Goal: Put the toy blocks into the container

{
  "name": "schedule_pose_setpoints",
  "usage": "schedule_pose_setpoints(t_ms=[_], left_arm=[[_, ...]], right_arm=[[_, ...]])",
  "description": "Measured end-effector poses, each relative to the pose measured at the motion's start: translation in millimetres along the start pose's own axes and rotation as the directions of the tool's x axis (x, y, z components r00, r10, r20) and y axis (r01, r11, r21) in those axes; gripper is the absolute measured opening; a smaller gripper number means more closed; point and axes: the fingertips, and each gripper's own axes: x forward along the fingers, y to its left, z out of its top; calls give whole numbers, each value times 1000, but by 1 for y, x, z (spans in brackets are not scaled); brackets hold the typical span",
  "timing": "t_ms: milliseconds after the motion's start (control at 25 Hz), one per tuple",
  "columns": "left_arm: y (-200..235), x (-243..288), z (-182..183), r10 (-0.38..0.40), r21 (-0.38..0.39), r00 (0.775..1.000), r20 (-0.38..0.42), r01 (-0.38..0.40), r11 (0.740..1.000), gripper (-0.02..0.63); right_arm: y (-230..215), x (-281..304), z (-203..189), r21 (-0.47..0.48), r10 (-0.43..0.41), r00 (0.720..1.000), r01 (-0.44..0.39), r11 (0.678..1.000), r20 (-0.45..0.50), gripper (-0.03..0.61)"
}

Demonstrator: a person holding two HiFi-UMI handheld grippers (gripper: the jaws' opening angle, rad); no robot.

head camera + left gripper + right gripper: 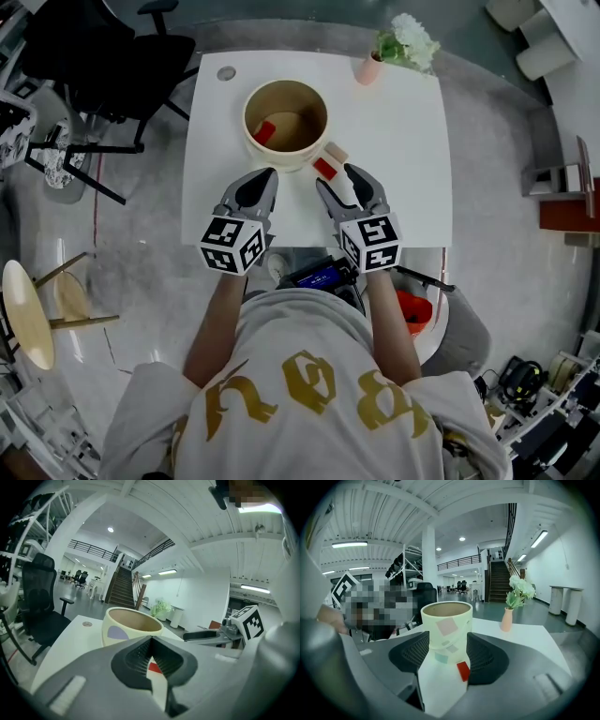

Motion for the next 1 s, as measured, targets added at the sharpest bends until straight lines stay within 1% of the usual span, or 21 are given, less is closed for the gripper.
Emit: schedule_pose_setpoints(t_ms=[520, 760, 1000], left_arm=[[1, 29, -44, -21, 0, 994, -109, 21, 1000, 2], [3, 39, -65, -26, -4, 987, -158, 26, 1000, 1], [7, 50, -83, -30, -6, 977, -213, 29, 1000, 0]], right_arm=[[-18, 23, -36, -3, 24, 995, -24, 1000, -100, 275], [-26, 34, -57, -2, 37, 987, -38, 999, -157, 276], [-32, 47, -81, 1, 59, 973, -61, 998, -224, 275]])
